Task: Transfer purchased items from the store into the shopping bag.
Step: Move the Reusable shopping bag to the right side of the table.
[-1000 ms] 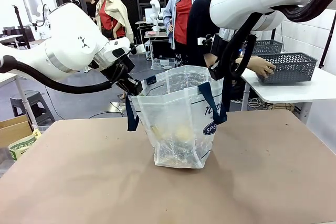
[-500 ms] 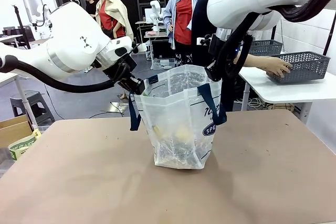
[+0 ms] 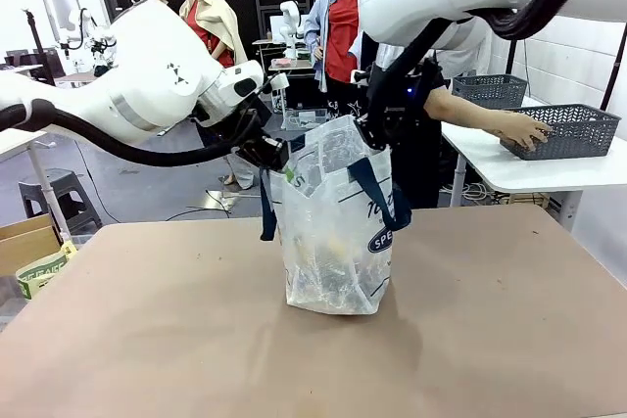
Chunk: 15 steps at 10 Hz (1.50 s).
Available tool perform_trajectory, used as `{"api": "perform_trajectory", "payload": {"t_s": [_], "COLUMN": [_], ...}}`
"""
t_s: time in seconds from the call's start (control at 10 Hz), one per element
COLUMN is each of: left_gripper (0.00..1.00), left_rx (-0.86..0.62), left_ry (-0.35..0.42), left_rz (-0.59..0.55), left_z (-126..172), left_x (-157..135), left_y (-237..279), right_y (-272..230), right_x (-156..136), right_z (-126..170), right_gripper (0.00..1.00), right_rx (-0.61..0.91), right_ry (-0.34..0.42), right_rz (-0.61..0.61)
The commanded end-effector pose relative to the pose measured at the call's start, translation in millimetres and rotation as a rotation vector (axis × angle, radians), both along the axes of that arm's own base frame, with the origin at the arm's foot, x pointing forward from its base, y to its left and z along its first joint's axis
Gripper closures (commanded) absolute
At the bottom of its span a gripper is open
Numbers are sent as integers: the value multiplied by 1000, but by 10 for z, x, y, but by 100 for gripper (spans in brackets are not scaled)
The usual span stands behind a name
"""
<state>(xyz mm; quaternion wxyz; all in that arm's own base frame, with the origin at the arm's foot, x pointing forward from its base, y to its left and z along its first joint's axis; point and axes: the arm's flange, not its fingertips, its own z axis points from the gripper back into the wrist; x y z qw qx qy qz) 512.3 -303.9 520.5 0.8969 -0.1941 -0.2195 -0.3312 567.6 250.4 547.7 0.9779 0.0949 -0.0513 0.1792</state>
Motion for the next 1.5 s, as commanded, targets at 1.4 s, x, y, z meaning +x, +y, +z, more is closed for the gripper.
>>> {"api": "perform_trajectory", "payload": {"t_s": [1.4], "left_gripper": [100], "left_rx": [-97], "left_ry": [139], "left_rz": [379], "left_z": [64], "left_x": [39], "left_y": [-389], "right_y": [202], "right_x": [213], "right_z": [-51], "right_gripper": [100], "right_rx": [82], "right_ry": [87], "right_rz": [-310]}}
